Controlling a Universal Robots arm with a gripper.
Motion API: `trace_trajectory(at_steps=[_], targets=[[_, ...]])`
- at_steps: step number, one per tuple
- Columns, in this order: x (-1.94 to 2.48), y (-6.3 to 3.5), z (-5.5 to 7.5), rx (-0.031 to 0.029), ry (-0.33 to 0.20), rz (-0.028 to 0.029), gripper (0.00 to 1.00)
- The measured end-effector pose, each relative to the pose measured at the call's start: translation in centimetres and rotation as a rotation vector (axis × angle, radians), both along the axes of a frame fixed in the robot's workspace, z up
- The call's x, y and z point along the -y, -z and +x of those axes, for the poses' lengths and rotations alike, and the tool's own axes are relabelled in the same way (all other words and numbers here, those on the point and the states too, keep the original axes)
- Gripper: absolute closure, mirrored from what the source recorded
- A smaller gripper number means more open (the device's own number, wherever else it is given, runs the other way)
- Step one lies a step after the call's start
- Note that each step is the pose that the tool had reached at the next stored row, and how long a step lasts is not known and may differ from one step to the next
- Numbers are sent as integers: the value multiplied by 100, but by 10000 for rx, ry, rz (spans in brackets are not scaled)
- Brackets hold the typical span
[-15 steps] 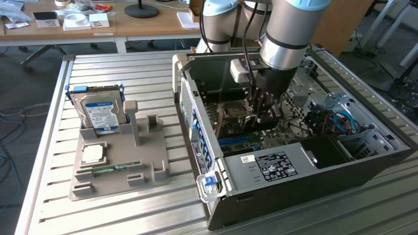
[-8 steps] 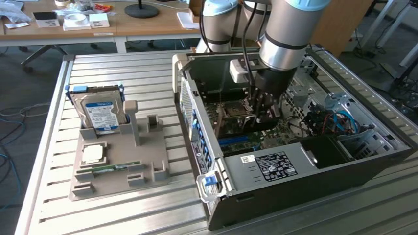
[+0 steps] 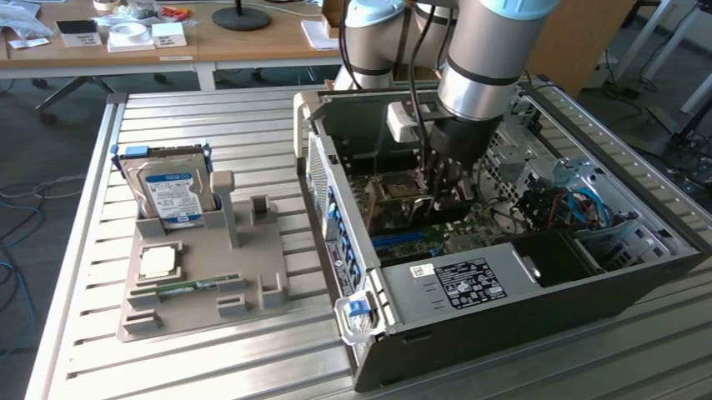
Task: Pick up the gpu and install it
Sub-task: 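Insert the gpu into the slot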
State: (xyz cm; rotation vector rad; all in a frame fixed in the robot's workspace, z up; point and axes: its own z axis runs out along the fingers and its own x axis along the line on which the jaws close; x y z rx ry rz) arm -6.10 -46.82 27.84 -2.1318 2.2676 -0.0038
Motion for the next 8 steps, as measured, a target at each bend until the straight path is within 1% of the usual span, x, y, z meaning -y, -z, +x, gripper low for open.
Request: trace_trajectory(at_steps=[8], targets=[[-1,2,-8,1,1,-1,73]])
